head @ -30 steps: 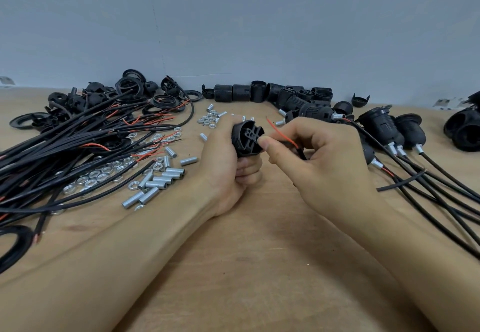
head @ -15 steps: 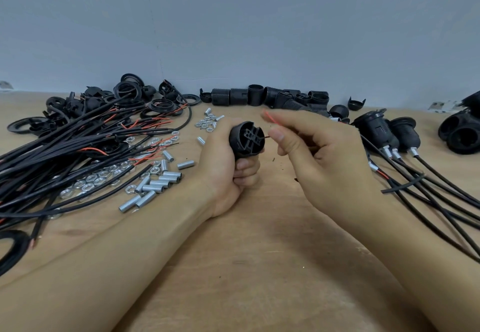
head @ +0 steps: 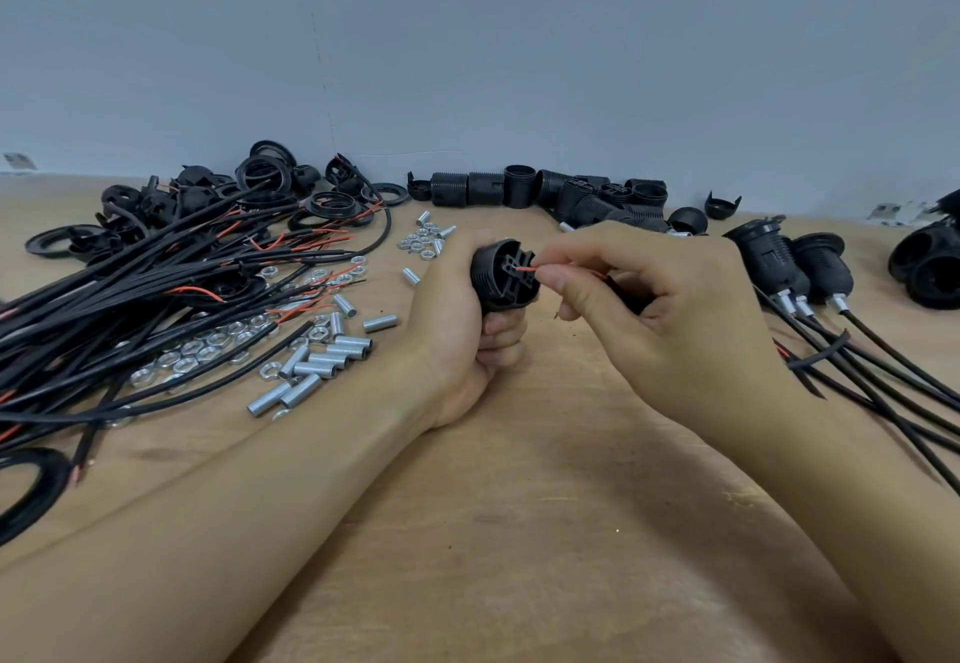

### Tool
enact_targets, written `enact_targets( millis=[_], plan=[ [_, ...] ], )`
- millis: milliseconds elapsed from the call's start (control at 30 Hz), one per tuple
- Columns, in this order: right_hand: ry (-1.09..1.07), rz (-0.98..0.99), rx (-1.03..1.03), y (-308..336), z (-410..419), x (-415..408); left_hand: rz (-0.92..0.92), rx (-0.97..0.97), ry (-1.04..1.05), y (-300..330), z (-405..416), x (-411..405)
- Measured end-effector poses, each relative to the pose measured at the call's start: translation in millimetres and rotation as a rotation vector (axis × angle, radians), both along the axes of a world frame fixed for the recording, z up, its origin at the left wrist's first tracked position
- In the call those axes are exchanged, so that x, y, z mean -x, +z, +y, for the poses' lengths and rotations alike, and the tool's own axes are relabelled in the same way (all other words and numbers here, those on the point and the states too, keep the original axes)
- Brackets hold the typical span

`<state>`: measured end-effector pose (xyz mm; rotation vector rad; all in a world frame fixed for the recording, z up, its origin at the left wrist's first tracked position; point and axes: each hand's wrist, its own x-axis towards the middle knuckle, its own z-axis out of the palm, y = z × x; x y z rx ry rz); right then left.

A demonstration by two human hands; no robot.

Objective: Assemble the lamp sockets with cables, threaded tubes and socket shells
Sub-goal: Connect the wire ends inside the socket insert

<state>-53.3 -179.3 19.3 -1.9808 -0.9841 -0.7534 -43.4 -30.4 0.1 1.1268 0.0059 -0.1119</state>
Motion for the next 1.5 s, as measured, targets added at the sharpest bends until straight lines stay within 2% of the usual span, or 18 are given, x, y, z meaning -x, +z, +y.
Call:
enact_targets(
  millis=[400,733,900,1067,1300,1500],
  plan=[
    [0.027,0.158,0.011,2.1,-1.9,4.4,-0.03,-0.034,-0.013,-2.0,-1.7,-0.5],
    [0.003,0.177,0.046,4.3,-3.4,4.8,-0.055,-0.1,0.036,-3.6,-4.8,0.4],
    [0.082,0.314,-0.007,6.4,-4.0,4.2,-0.061,-0.153,0.03,-4.1,-3.1,-1.0],
    [0.062,0.331,-0.042,4.1,-1.3,4.8,-0.056,-0.177,0.038,-4.6,-4.0,-0.7],
    [0.044,0.214,-0.006,-2.3,1.4,4.5,-0.054,-0.198,0.132,-6.5,-7.4,-0.4],
    [0.087,0.323,-0.053,-3.2,-2.7,-0.4,-0.077,-0.28,0.21,-8.6,-7.5,-0.5]
  ],
)
